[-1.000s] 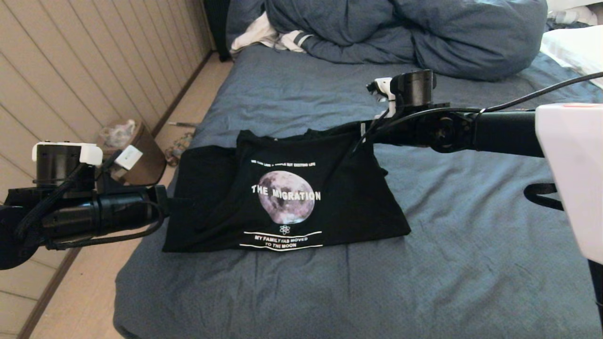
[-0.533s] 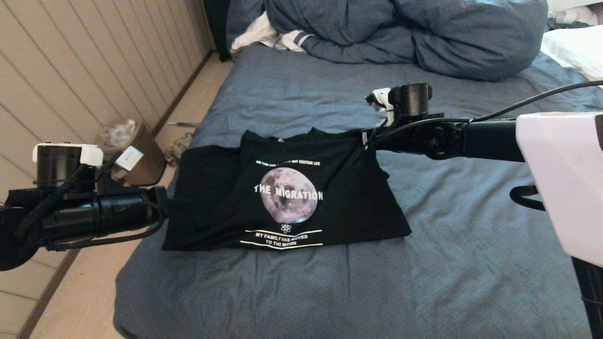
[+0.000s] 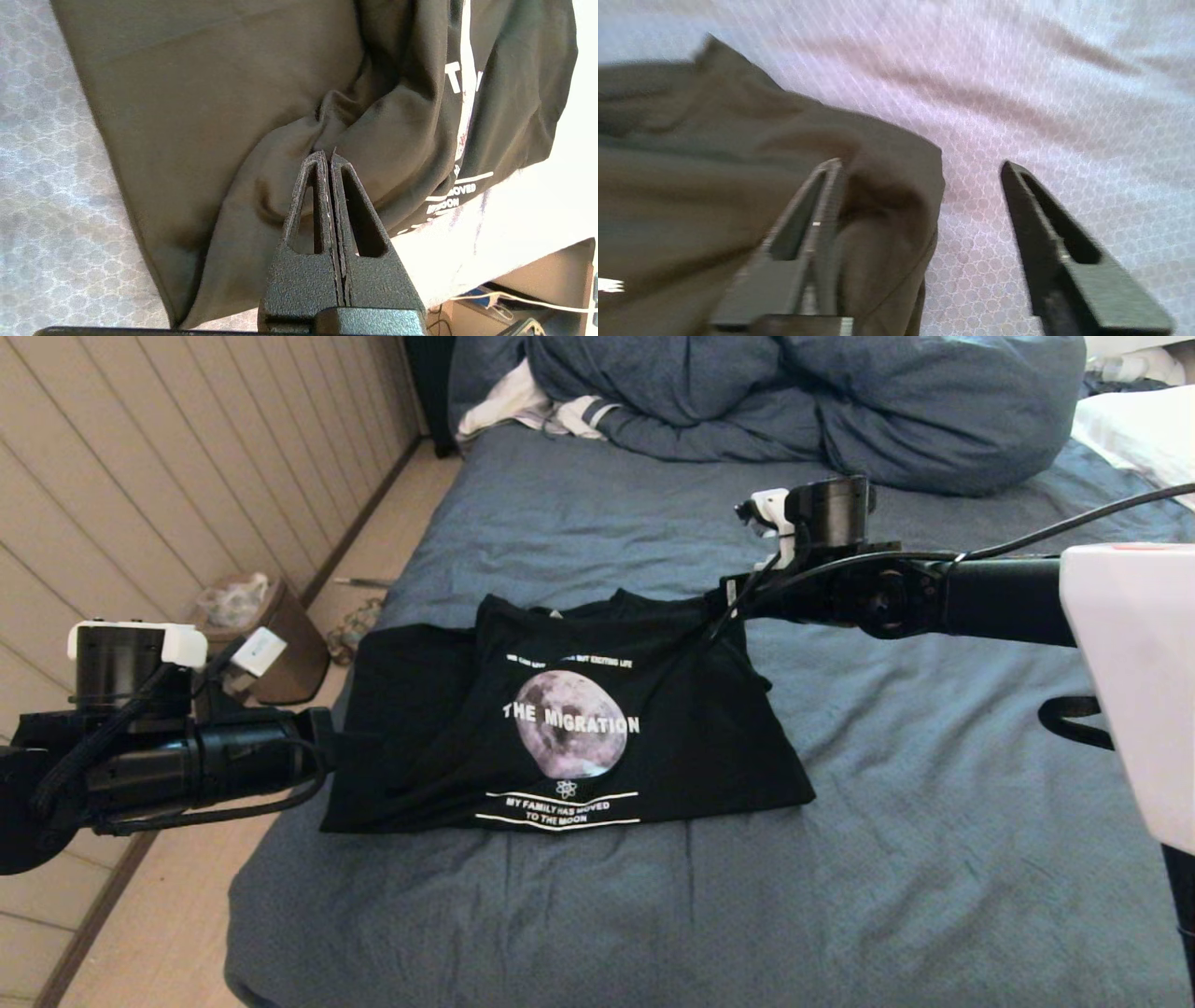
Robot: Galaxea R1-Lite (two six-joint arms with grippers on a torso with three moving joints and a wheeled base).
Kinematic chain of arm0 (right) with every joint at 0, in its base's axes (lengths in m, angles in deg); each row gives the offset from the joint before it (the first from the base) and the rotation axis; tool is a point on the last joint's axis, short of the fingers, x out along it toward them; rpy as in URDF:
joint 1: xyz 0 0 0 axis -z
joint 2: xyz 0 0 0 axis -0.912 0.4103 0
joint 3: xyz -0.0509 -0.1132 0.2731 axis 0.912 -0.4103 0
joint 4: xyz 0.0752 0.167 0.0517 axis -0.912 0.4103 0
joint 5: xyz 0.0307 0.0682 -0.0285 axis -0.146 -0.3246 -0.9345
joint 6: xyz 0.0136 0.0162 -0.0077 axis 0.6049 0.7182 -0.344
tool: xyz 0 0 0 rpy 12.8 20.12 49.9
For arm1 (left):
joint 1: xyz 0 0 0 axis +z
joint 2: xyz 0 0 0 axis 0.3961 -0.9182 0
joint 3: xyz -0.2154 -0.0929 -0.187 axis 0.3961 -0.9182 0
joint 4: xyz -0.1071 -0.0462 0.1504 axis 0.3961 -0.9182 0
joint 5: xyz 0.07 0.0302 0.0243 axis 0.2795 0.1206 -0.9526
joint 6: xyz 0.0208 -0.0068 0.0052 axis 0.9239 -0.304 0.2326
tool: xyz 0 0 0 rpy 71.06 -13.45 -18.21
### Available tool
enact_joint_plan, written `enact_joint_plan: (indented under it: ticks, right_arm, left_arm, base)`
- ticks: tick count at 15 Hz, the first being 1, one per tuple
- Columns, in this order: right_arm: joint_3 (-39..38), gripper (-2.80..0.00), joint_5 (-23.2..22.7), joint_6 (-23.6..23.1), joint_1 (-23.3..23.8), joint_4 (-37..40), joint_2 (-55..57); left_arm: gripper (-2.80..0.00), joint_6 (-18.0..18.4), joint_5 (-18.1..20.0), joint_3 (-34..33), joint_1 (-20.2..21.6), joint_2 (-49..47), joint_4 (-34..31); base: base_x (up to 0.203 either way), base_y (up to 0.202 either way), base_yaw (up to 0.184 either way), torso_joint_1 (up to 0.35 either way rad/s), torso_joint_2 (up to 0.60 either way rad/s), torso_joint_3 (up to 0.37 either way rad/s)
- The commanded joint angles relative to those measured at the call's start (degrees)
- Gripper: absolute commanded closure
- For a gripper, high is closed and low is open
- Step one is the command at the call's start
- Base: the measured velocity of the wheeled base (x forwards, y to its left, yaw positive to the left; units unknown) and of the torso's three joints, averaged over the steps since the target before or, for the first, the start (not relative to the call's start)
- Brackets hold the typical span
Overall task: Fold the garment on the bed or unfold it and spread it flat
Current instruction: Fold the black T-shirt
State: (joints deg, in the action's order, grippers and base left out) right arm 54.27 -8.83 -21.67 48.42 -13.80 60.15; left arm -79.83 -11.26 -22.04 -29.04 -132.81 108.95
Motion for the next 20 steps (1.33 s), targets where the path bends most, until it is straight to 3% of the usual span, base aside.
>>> enact_joint_plan:
  ticks: [1,2,6,8,10,13,16,20]
  right_arm:
    - [-0.19,-2.80,0.12,0.66,-0.17,0.30,-2.51]
    - [-0.39,0.00,0.01,1.93,-0.37,1.53,-4.56]
    - [-2.93,0.00,-3.22,16.28,-0.89,14.35,-10.32]
    - [-4.61,0.00,-6.11,18.96,-0.92,14.72,-11.53]
    - [-8.22,0.00,-11.76,21.87,-0.92,14.72,-13.77]
    - [-12.29,0.00,-12.93,21.93,-0.97,14.45,-15.70]
    - [-13.81,0.00,-17.05,21.30,-0.61,13.44,-16.59]
    - [-13.63,0.00,-17.10,21.21,-0.42,13.40,-16.38]
  left_arm:
    - [0.00,-0.15,0.11,0.01,-0.01,0.12,0.17]
    - [0.00,-0.24,0.09,0.14,-0.01,0.13,0.17]
    - [0.00,-0.25,-0.32,4.94,0.00,-0.58,2.96]
    - [0.00,-0.02,-0.59,6.94,0.06,-1.14,3.12]
    - [0.00,0.03,-0.72,13.43,-0.91,-4.27,2.47]
    - [0.00,0.03,-0.78,22.62,-3.86,-11.45,-0.23]
    - [0.00,0.03,-0.84,31.15,-6.77,-16.75,-4.64]
    - [0.00,0.04,-0.96,36.87,-8.27,-21.30,-8.94]
  base:
    - [0.000,0.000,0.000,0.000,0.00,0.000]
    - [0.000,0.000,0.000,0.000,0.00,0.000]
    - [0.000,0.000,0.000,0.000,0.00,0.000]
    - [0.000,0.000,0.000,0.000,0.00,0.000]
    - [0.000,0.000,0.000,0.000,0.00,0.000]
    - [0.000,0.000,0.000,0.000,0.00,0.000]
    - [0.000,0.000,0.000,0.000,0.00,0.000]
    - [0.000,0.000,0.000,0.000,0.00,0.000]
